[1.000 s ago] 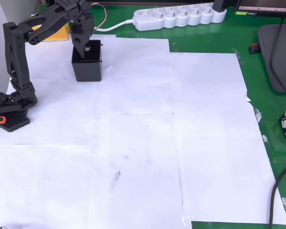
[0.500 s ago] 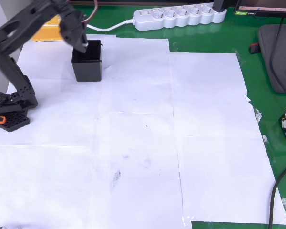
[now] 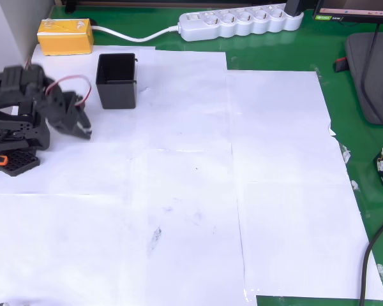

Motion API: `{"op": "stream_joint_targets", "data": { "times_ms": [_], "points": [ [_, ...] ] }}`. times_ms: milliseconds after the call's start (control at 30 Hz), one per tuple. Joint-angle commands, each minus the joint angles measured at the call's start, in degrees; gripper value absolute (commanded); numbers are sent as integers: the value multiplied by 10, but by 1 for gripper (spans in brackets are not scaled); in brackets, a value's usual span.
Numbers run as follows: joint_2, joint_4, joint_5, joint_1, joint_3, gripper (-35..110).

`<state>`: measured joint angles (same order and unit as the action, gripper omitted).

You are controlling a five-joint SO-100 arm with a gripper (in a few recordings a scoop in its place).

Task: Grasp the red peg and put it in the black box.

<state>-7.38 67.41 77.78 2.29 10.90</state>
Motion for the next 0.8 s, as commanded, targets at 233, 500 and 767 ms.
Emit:
{"op": "stream_joint_targets", "data": {
  "times_ms": [233,500,767],
  "points": [
    [209,37,68,-51,-143,0],
    [209,144,112,-63,-143,0],
    [209,142,99,-60,-143,0]
  ]
}}
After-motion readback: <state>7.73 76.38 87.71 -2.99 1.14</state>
